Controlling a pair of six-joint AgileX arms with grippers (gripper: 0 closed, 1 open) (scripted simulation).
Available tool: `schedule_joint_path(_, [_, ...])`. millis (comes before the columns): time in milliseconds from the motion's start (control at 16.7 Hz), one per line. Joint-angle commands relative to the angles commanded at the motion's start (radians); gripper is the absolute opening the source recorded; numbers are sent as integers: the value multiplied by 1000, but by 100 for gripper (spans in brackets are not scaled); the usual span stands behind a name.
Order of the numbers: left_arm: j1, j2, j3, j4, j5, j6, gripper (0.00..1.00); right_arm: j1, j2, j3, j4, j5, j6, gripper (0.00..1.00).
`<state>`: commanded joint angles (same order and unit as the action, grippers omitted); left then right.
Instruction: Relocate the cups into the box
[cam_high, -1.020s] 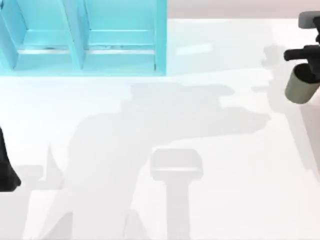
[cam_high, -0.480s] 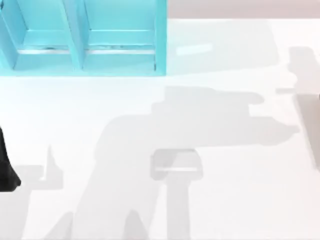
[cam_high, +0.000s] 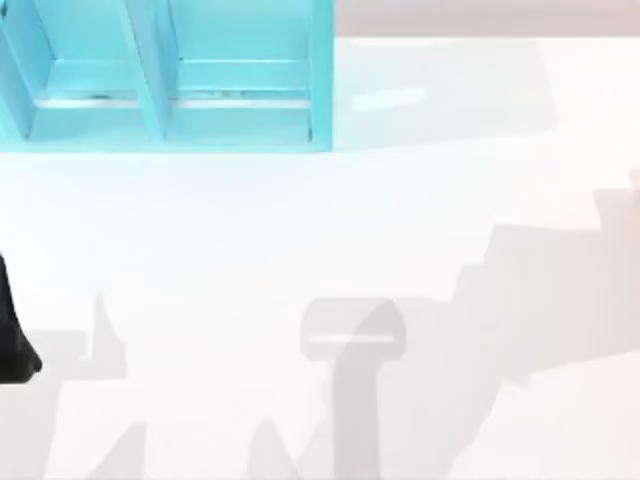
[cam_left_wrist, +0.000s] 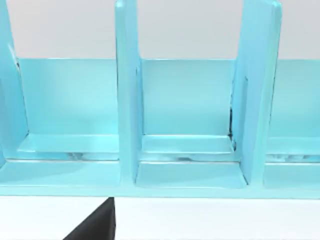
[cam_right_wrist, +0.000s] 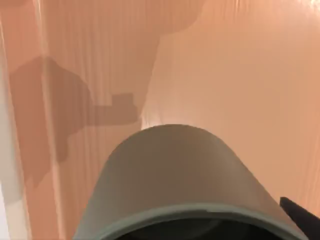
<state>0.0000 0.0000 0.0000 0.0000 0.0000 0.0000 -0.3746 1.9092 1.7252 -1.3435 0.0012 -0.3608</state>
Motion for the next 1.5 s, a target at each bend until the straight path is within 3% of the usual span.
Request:
schedule_joint_path(300, [0, 0, 0, 0, 0, 0, 100, -156, -98, -61, 16, -4, -154, 0])
schedule_joint_path(660, [0, 0, 0, 0, 0, 0, 100, -149, -97, -75, 32, -3, -150, 0])
schedule_joint_path(1080, [0, 0, 0, 0, 0, 0, 100, -134, -94, -296, 259, -2, -132, 0])
schedule_joint_path(1380, [0, 0, 0, 0, 0, 0, 100, -132, -91, -308, 270, -2, -130, 0])
schedule_joint_path(1500, [0, 0, 0, 0, 0, 0, 100, -132, -91, -308, 270, -2, -130, 15])
